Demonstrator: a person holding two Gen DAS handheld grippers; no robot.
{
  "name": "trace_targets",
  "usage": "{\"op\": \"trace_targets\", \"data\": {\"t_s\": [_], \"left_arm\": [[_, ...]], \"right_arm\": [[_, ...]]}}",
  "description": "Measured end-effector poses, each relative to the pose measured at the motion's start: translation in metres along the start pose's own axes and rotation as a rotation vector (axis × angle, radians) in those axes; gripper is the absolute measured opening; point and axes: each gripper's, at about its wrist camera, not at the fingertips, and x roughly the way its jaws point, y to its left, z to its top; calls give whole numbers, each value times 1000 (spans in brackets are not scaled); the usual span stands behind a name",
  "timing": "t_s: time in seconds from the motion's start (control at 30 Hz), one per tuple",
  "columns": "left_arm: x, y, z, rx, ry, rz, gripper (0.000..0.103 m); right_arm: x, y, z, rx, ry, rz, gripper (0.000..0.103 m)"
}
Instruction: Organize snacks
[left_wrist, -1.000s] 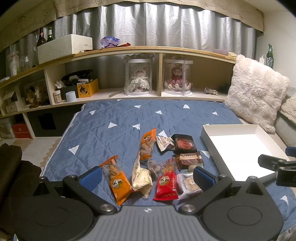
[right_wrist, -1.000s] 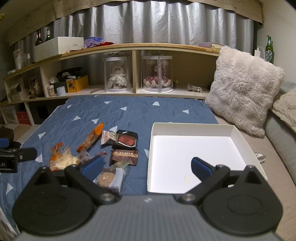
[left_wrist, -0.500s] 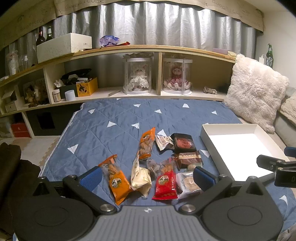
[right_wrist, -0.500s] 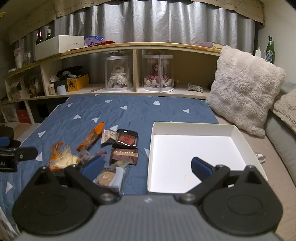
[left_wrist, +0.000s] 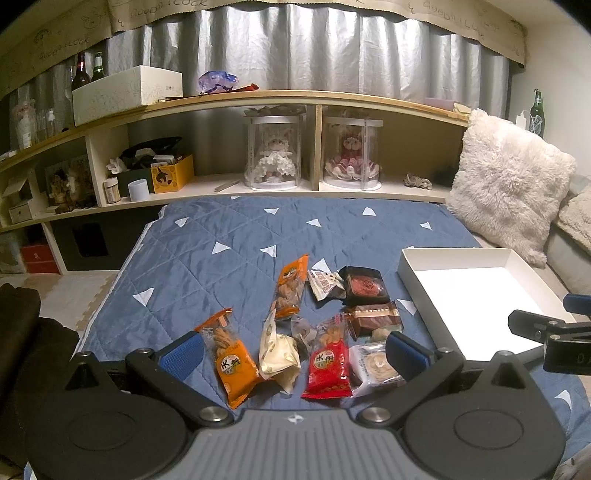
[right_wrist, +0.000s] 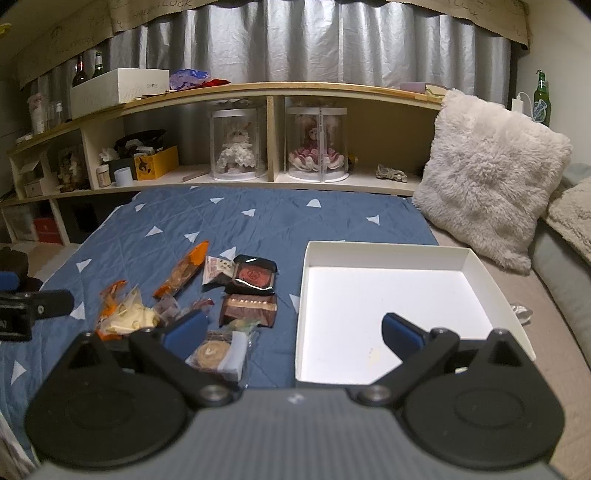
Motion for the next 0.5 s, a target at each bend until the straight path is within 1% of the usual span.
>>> {"op": "trace_targets", "data": {"t_s": [0.5], "left_arm": [[0,0,0,-4,5,-4,103]], "right_arm": [[2,-1,1,0,6,2,102]]}}
